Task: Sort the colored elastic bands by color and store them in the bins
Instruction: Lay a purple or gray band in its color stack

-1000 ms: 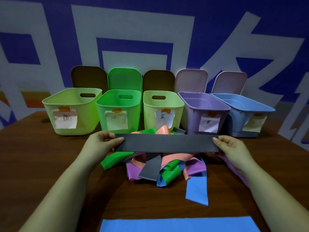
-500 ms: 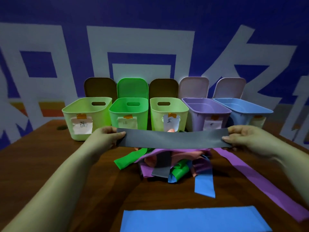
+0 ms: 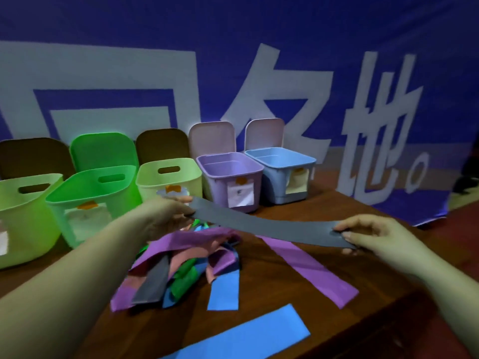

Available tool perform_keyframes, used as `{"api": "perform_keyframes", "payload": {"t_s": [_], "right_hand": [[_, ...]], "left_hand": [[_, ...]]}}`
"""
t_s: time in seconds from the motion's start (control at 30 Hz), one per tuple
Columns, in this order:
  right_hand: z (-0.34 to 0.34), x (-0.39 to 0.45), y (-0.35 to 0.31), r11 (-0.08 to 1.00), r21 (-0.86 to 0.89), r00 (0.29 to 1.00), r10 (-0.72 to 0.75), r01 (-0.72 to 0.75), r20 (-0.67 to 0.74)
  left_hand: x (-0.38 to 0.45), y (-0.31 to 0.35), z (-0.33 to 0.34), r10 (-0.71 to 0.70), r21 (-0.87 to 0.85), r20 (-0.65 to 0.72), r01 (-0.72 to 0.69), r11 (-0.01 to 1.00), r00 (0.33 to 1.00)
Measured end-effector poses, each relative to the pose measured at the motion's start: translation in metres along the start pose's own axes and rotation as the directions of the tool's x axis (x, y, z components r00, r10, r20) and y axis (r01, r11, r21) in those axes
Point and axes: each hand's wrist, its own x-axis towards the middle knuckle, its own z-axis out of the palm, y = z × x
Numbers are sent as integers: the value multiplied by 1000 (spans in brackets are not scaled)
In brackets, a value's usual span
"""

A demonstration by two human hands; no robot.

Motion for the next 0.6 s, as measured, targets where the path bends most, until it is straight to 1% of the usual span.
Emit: {"api": "perform_keyframes", "payload": {"t_s": [0.07,0.13,0.23,0.37,0.43,0.53,0.6], "right_hand": [[-16,-3,9,1000,-11,998,8,-9,-70],[-29,-6,17,1000,-10,988,22,-23,-155],[-44,-8,32,999,11,964,46,-45,-262],[-57,-7,58,997,-59,923,19,-45,-384],[-61,-6,71,991,-128,904,-24,-34,-427],[-64,0,84,977,-208,846,-81,-36,-527],[-66,6,91,964,-256,813,-89,-75,-575]], "left_hand": [[20,3,30,103,92,-41,-99,991,994],[42,5,57,206,243,-45,-190,951,977],[74,3,98,304,392,21,-288,874,952],[108,-10,150,408,521,98,-396,756,908],[123,-16,172,431,557,111,-416,719,895],[147,-25,202,448,575,143,-443,689,883],[163,-30,218,442,606,190,-458,651,877]]}}
